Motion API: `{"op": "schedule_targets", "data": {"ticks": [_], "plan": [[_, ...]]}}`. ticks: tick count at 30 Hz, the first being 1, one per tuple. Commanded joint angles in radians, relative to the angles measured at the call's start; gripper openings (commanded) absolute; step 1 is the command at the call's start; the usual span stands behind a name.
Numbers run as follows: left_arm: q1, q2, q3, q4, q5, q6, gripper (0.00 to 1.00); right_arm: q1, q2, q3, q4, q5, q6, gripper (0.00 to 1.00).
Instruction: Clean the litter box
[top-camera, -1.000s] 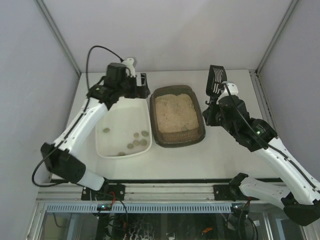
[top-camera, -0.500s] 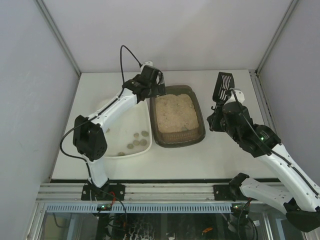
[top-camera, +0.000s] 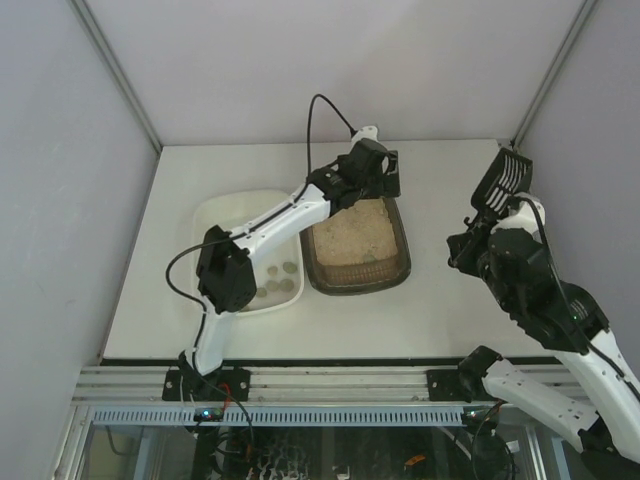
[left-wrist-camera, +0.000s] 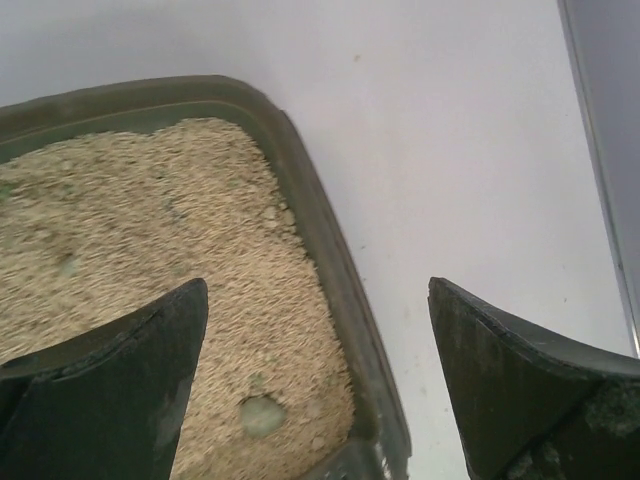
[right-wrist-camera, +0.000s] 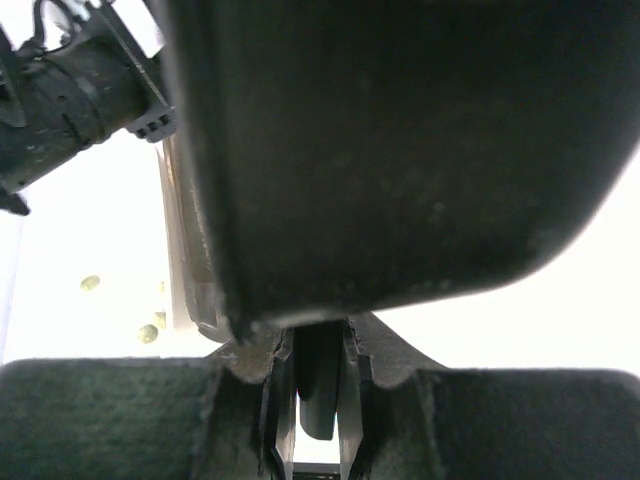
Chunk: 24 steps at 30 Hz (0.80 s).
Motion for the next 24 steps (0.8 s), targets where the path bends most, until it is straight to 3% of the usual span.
{"op": "schedule_targets", "data": {"ticks": [1, 11, 19, 24], "plan": [[-0.023, 0.108, 0.142, -0.033, 0.023, -0.044, 0.95, -0.005, -0.041, 0.006, -0.077, 0.051, 0.066, 0.00], [-0.065, 0.207, 0.152, 0.004, 0.072, -0.099, 0.93, -0.005, -0.098, -0.027, -0.091, 0.041, 0.052, 0.00], [-0.086, 0.249, 0.180, 0.024, 0.105, -0.061, 0.80, -0.005, -0.105, -0.036, -0.069, 0.039, 0.026, 0.00], [-0.086, 0.300, 0.231, -0.031, 0.153, 0.039, 0.66, -0.006, -0.146, -0.034, -0.045, 0.025, 0.009, 0.00]]}}
